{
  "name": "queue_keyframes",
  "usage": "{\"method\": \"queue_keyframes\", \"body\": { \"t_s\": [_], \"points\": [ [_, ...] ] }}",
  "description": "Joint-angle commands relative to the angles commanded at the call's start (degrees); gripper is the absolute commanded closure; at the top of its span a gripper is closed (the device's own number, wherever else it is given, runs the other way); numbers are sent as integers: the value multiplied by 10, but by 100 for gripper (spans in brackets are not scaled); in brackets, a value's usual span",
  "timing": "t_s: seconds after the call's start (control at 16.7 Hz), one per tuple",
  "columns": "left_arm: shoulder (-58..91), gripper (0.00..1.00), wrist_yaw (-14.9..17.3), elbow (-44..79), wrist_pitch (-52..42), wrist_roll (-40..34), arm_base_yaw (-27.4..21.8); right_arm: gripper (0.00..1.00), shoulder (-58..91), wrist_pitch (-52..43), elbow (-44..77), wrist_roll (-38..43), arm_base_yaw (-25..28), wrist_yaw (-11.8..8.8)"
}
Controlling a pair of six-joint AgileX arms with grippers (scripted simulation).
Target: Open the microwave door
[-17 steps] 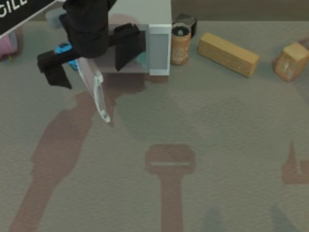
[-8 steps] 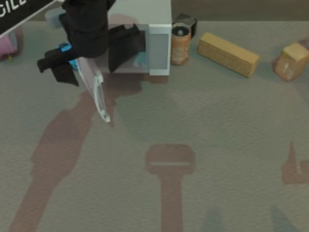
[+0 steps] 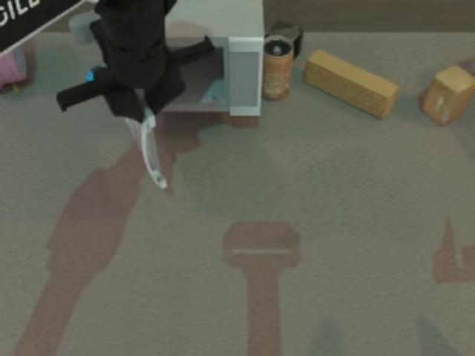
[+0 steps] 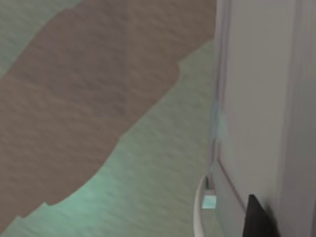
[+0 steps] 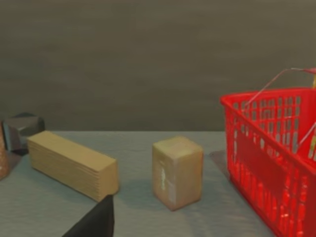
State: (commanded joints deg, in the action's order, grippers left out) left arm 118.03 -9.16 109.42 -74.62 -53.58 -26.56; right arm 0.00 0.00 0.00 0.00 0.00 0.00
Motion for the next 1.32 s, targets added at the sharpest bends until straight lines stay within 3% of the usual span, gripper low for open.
{"method": "queue_keyframes", "body": {
  "t_s": [0.6,1.14,1.32],
  "points": [
    [5,100,5,7,-8,2,-1,0,0,0,0,0,0,0],
    [74,100,85,165,-152,36,31,0,0,0,0,0,0,0],
    [83,100,93,183,-168,40,34,0,0,0,0,0,0,0]
  ]
}}
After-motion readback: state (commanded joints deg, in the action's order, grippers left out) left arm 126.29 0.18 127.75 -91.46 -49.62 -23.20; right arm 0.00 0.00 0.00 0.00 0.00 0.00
